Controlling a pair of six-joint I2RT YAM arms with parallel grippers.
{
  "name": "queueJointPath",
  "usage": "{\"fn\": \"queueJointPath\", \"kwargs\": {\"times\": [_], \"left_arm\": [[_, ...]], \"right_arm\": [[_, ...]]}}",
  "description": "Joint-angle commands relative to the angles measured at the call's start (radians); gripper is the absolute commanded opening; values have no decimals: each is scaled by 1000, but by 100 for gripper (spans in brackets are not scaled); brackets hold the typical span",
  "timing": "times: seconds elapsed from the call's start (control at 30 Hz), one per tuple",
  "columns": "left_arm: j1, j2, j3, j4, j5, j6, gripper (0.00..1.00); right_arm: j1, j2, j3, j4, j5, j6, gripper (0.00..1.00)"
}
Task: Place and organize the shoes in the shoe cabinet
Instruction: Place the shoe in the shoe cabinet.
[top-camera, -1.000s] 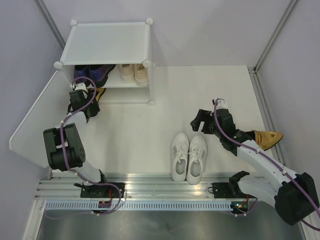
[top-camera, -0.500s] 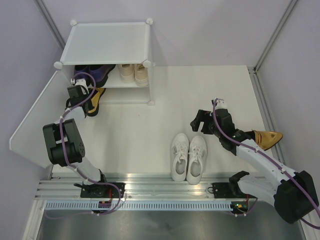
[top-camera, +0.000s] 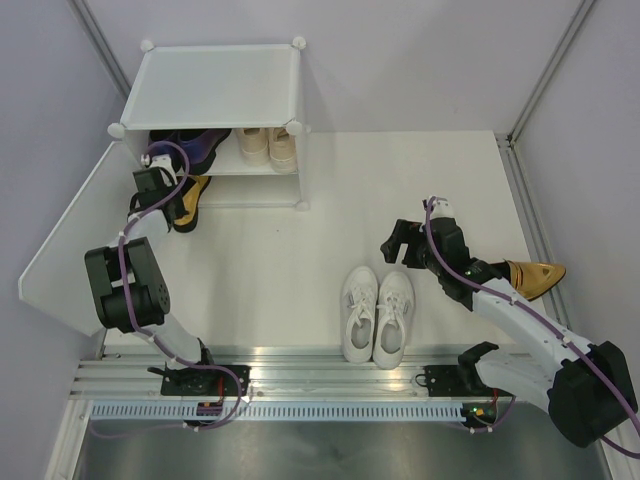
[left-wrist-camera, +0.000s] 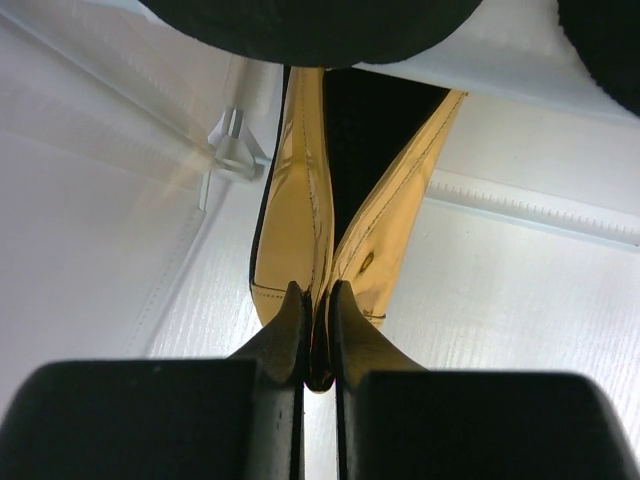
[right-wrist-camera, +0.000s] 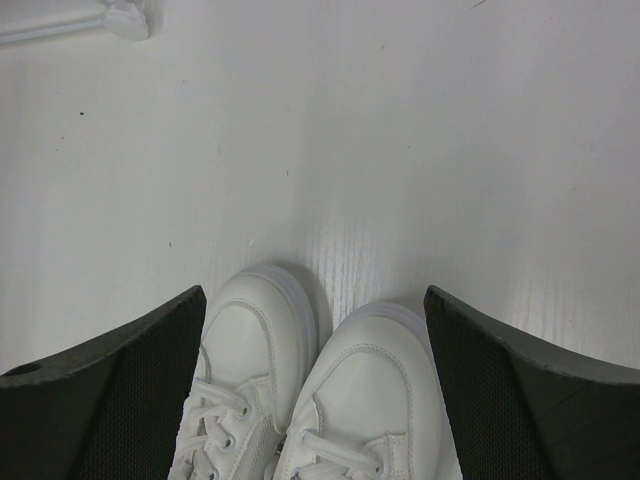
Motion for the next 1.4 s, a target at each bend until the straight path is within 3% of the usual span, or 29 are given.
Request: {"fn": "queueJointPath", "kwargs": {"times": [0.0,0.87,1.37], "left_arm": [[-10,-24,59,-77,39,-43,2],[-10,-26,163,-43,-5,-267,2],[-10,11,229,-17,-8,-290,2]], "right_arm": [[-3,-13,-2,33,12,-8,93],[-3,22,3,33,24,-11,93],[-3,42,9,33,41,-16,93]]}}
